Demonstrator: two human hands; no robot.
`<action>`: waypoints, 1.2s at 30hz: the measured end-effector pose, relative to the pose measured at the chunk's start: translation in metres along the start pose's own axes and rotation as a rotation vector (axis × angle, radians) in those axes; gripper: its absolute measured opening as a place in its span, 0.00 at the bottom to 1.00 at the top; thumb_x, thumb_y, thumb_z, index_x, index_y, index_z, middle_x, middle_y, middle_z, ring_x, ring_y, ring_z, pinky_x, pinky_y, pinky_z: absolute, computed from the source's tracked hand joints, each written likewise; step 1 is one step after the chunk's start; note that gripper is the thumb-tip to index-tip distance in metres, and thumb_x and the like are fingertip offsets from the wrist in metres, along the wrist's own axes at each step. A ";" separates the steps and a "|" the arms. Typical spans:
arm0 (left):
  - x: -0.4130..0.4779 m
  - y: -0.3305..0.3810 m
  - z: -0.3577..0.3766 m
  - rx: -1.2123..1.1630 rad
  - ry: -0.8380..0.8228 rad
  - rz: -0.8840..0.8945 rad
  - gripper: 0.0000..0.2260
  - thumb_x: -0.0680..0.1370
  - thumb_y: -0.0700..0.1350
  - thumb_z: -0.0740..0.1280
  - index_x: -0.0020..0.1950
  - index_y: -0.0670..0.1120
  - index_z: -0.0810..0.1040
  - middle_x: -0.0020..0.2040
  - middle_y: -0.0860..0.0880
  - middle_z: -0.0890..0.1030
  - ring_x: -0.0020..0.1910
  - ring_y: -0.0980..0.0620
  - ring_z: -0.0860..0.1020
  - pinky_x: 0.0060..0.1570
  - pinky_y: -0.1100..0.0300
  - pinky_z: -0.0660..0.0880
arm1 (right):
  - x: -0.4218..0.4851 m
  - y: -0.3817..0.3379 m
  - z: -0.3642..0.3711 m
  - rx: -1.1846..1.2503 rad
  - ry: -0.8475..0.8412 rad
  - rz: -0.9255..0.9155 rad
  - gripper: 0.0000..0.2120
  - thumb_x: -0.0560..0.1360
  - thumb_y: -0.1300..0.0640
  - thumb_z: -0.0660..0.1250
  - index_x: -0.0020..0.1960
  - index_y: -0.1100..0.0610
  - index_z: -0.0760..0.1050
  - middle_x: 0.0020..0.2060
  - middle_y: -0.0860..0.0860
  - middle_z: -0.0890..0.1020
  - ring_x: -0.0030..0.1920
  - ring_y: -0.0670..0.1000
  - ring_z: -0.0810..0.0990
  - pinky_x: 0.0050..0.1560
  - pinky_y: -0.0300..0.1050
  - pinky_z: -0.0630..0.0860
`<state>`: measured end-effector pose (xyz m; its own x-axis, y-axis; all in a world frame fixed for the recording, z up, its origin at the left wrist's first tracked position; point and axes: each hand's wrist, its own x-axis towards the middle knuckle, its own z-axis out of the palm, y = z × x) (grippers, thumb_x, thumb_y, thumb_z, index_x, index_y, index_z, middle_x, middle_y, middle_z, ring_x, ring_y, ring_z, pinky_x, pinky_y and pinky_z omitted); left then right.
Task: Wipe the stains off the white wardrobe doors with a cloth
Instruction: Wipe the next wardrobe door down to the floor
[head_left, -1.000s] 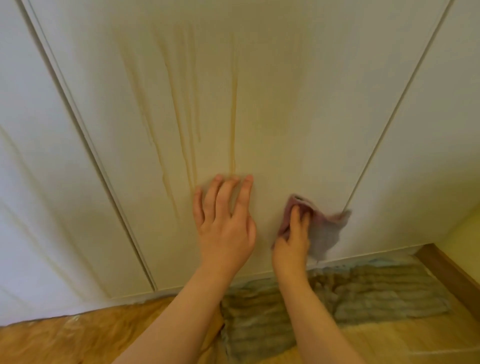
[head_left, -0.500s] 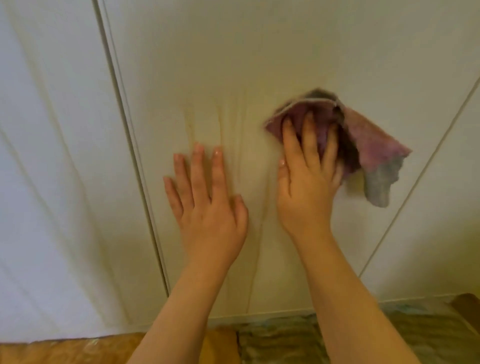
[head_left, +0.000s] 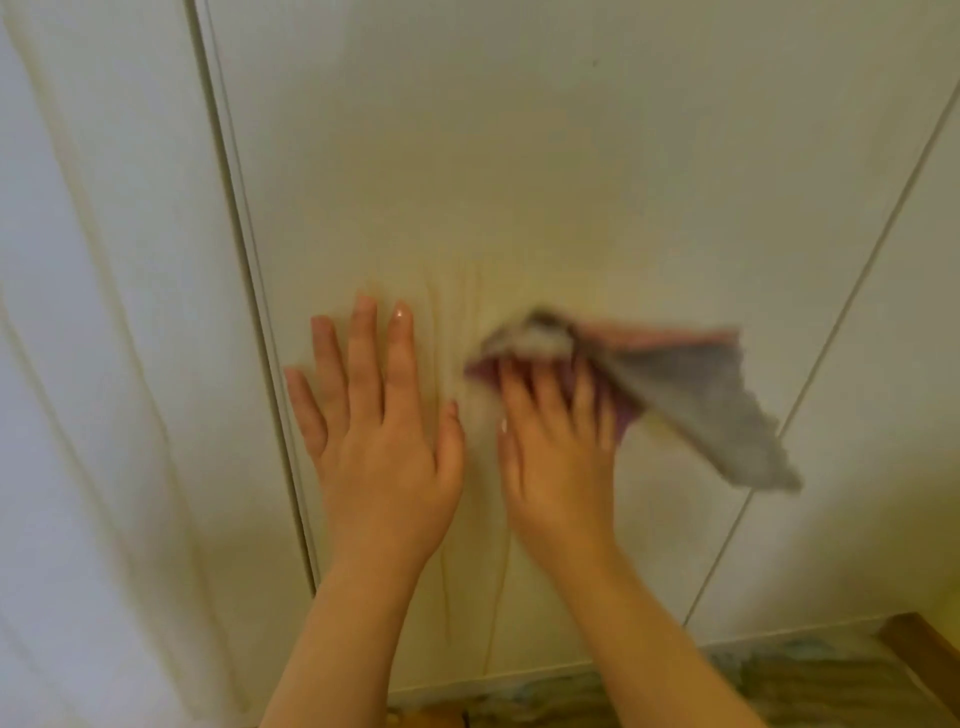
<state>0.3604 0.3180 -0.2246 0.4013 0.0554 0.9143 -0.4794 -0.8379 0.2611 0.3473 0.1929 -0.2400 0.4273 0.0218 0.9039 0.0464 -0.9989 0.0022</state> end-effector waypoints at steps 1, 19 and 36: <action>0.002 -0.004 -0.002 -0.002 0.029 -0.047 0.31 0.75 0.50 0.58 0.76 0.44 0.53 0.75 0.42 0.57 0.74 0.40 0.51 0.72 0.46 0.44 | -0.021 -0.003 0.002 0.008 -0.048 0.000 0.21 0.76 0.53 0.53 0.68 0.52 0.63 0.66 0.50 0.67 0.64 0.56 0.64 0.61 0.52 0.63; 0.003 -0.021 -0.004 -0.068 0.075 -0.232 0.30 0.76 0.47 0.56 0.76 0.44 0.49 0.76 0.39 0.55 0.75 0.43 0.49 0.71 0.46 0.45 | 0.059 -0.021 -0.021 0.403 0.119 0.174 0.21 0.77 0.59 0.53 0.67 0.64 0.69 0.64 0.59 0.72 0.65 0.55 0.64 0.67 0.30 0.51; 0.001 -0.041 -0.006 -0.045 0.093 -0.212 0.30 0.75 0.45 0.57 0.75 0.41 0.52 0.75 0.40 0.57 0.74 0.41 0.49 0.72 0.53 0.41 | 0.058 -0.054 -0.009 0.254 0.045 -0.055 0.22 0.72 0.61 0.55 0.65 0.61 0.72 0.61 0.60 0.76 0.61 0.57 0.66 0.63 0.41 0.58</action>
<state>0.3759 0.3554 -0.2324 0.4242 0.2792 0.8615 -0.4274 -0.7769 0.4622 0.3619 0.2482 -0.1841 0.3778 0.0682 0.9234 0.2963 -0.9537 -0.0508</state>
